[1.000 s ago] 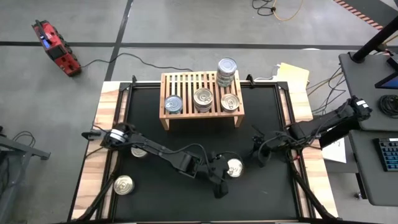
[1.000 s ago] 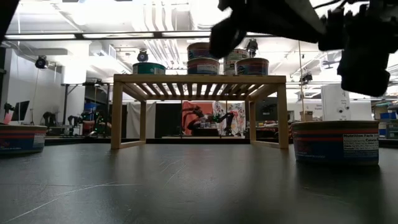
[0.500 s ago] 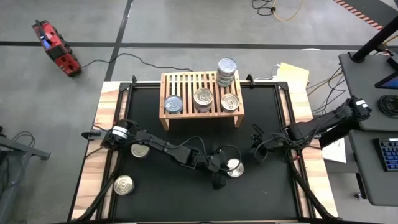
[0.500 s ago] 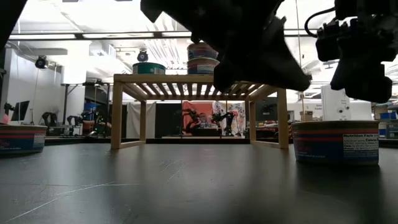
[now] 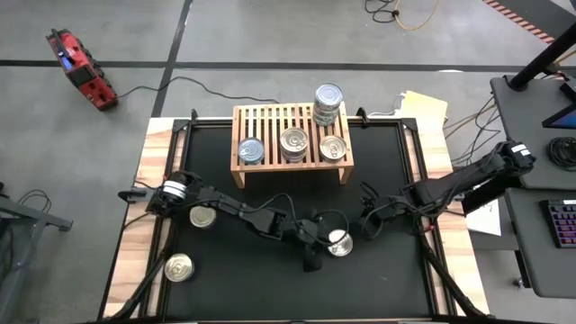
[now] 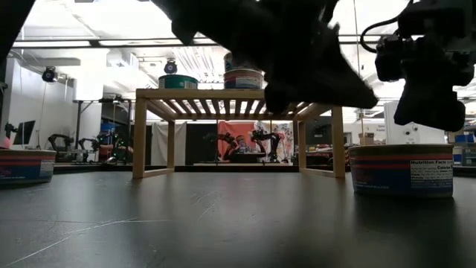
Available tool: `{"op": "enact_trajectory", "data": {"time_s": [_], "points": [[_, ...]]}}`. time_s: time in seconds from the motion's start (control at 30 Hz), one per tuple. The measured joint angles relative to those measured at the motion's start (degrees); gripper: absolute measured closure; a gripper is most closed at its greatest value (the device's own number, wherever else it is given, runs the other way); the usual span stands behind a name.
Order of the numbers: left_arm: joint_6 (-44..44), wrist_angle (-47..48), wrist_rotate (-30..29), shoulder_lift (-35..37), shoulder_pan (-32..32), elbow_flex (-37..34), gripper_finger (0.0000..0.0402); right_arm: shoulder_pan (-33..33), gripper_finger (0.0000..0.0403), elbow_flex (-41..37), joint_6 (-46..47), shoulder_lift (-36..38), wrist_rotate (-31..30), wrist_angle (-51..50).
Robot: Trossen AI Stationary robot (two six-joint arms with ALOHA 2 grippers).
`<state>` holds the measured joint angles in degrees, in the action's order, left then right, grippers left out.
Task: Stack canned seafood by type on shelf
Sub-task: Stack the blue pink tuna can on top of the blue pink tuna can on the shelf
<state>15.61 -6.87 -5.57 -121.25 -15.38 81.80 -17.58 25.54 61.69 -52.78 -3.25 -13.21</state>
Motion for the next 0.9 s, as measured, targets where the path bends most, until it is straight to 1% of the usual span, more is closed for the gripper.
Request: {"op": "enact_trajectory", "data": {"time_s": [0.07, 0.17, 0.23, 0.33, 0.43, 0.5, 0.53, 0.57, 0.7, 0.77, 0.8, 0.9], "points": [[1.16, -0.8, 0.96, -0.13, -0.08, -0.06, 0.0401, 0.0, 0.0394, -0.02, 2.0, -0.58, -0.03, 0.04], [1.84, -0.13, 7.07, -0.22, 0.27, -0.31, 0.0401, -0.01, 0.0394, -0.02, 2.87, -0.84, -0.08, 0.3], [-0.45, 0.17, 9.65, 0.01, 0.58, -0.3, 0.0401, -0.02, 0.0394, -0.02, 2.87, -0.84, -0.06, 0.23], [-6.34, 2.39, 12.12, 0.24, 0.68, -0.09, 0.0401, -0.01, 0.0394, -0.02, 2.82, -0.84, -0.02, 0.28], [-9.64, 4.07, 16.38, 0.24, 0.75, -0.09, 0.0401, -0.02, 0.0394, -0.02, 2.6, -0.86, 0.02, 0.26], [-11.13, 4.96, 16.95, 0.25, 0.7, -0.09, 0.0401, -0.02, 0.0394, -0.02, 1.73, -0.87, 0.02, 0.26], [-11.73, 5.29, 15.9, 0.26, 0.7, -0.09, 0.0401, -0.01, 0.0394, -0.02, 1.12, -0.86, 0.02, 0.26], [-12.19, 5.44, 13.58, 0.26, 0.68, -0.09, 0.0401, -0.01, 0.0394, -0.02, 0.33, -0.86, 0.02, 0.26], [-11.35, 4.32, -1.83, 0.26, 0.55, -0.09, 0.0401, -0.02, 0.0394, -0.02, -2.01, -0.91, -0.31, 0.24], [-10.15, 3.28, -7.6, 0.23, 0.41, -0.09, 0.0401, -0.02, 0.0394, -0.04, -2.32, -0.91, -1.26, 0.24], [-9.45, 2.23, -8.67, 0.22, 0.35, -0.09, 0.0401, -0.02, 0.0394, -0.04, -2.31, -0.91, -1.44, 0.22], [-7.16, -0.78, -8.83, -0.03, 0.28, -0.07, 0.0401, -0.02, 0.0394, -0.04, -0.7, -0.91, -1.49, 0.17]]}}
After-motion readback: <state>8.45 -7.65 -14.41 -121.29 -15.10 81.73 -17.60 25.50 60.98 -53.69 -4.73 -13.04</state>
